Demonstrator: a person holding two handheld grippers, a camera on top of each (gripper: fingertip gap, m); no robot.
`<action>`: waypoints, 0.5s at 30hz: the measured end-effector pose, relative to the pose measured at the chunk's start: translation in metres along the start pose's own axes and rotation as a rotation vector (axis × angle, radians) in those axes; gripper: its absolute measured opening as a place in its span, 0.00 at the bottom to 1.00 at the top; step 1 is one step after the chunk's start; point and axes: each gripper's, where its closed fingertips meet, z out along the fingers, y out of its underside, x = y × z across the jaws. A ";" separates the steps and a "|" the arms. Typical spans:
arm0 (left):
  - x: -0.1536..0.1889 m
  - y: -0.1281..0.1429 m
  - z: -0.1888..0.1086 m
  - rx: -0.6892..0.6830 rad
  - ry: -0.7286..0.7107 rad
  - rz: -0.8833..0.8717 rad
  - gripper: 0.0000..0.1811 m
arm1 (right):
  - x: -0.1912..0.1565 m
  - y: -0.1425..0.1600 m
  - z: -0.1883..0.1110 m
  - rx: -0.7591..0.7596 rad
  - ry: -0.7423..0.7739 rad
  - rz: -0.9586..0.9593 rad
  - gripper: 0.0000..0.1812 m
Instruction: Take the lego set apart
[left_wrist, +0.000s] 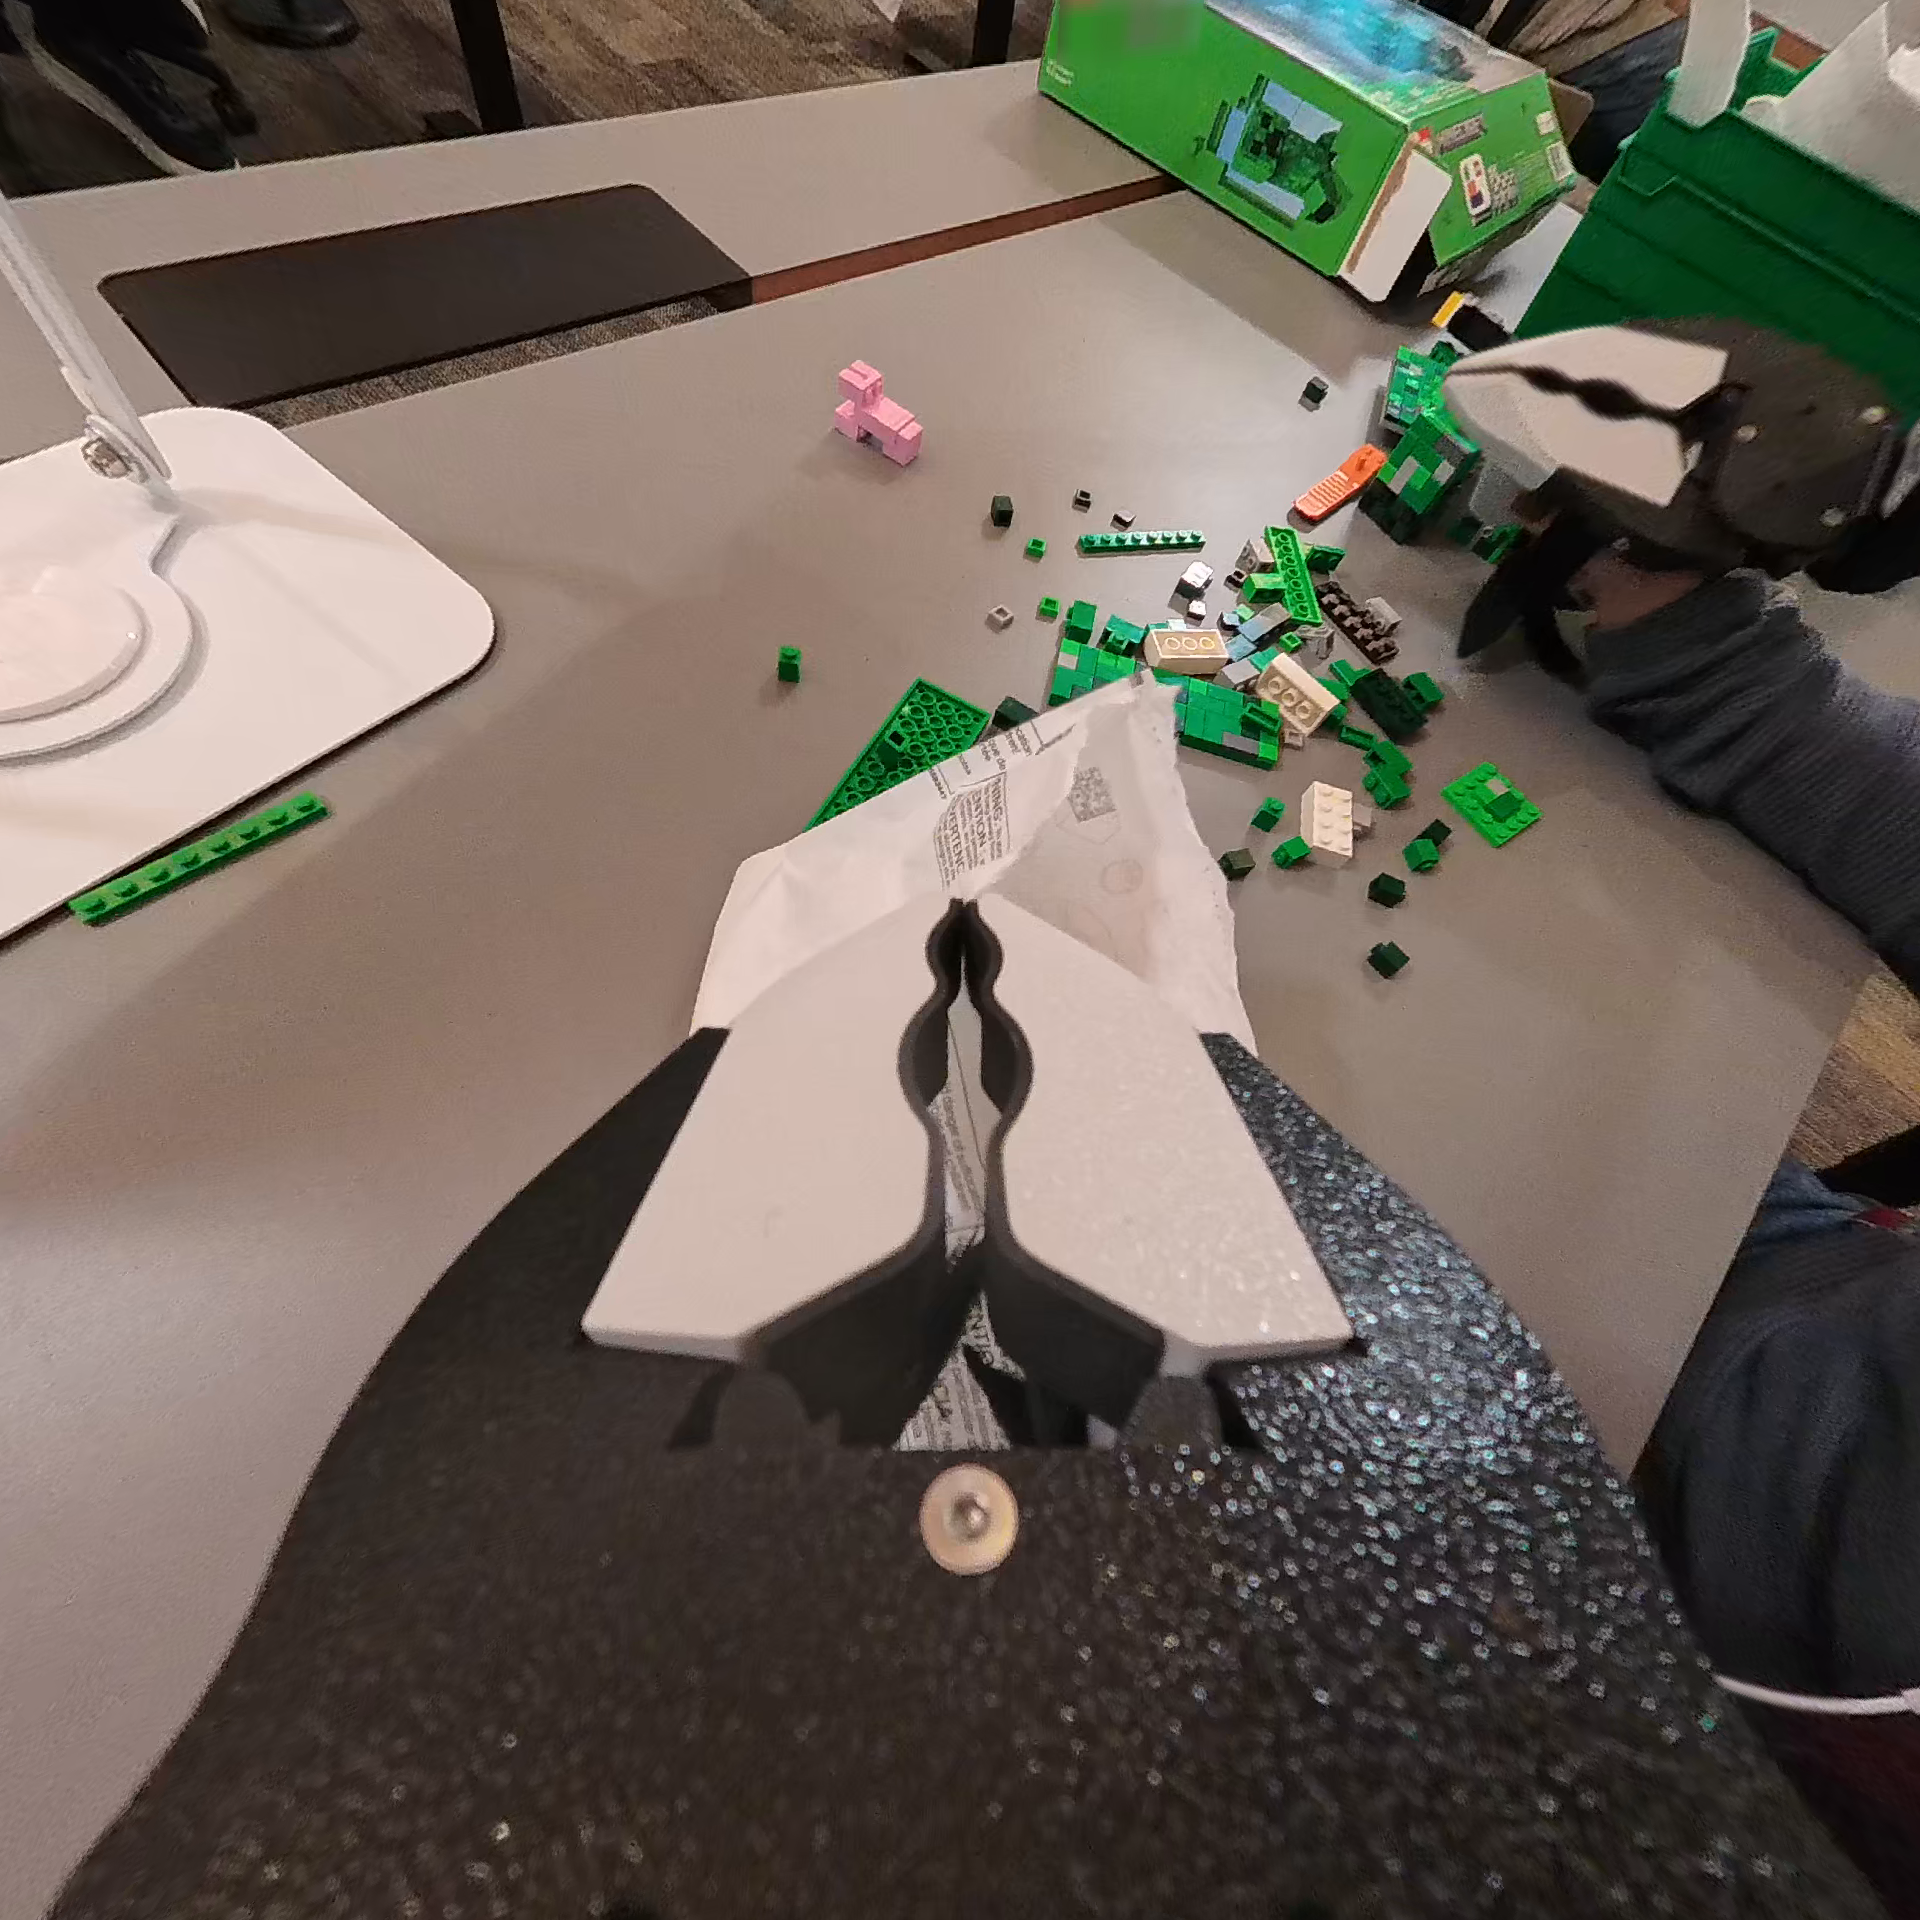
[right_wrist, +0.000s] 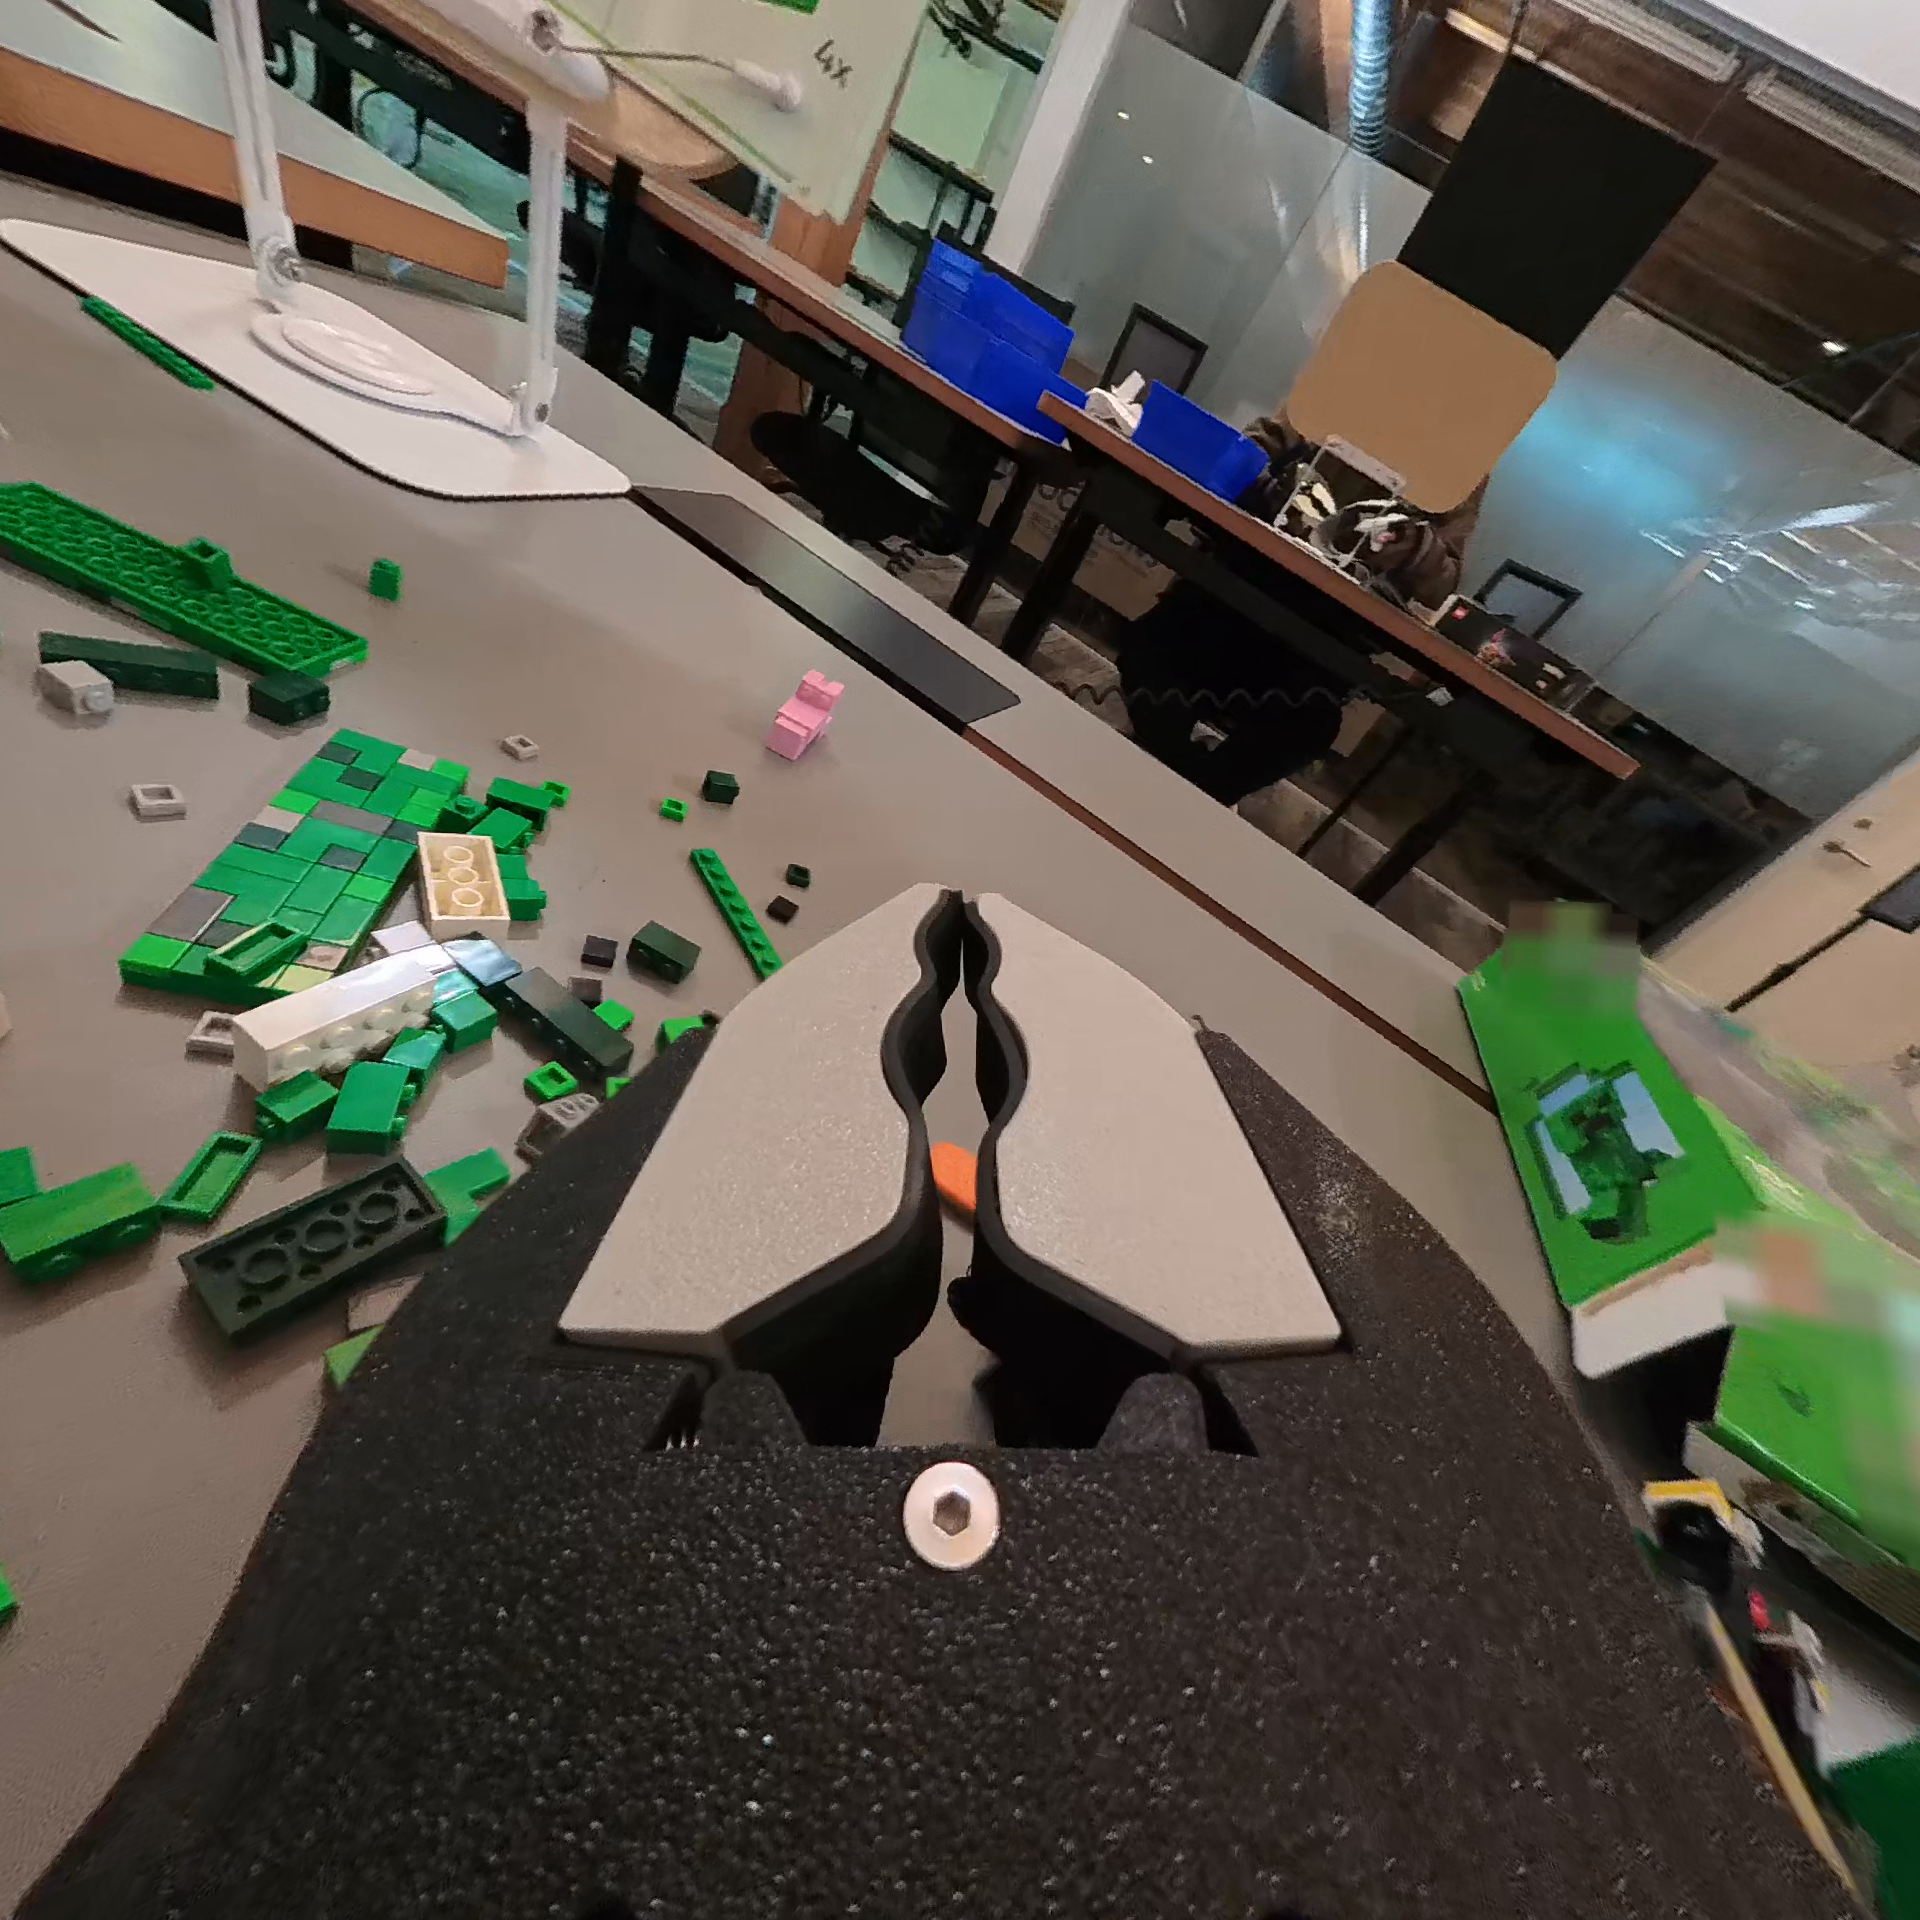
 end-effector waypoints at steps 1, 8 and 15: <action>0.000 0.000 0.001 -0.001 0.003 0.000 0.00 | 0.004 -0.001 -0.003 0.000 0.012 0.002 0.00; 0.007 0.001 0.012 -0.024 0.021 0.009 0.00 | 0.027 -0.015 -0.020 0.035 0.091 -0.024 0.00; 0.015 0.001 0.018 -0.049 0.025 0.036 0.00 | -0.022 -0.005 -0.021 -0.025 -0.272 -0.132 0.01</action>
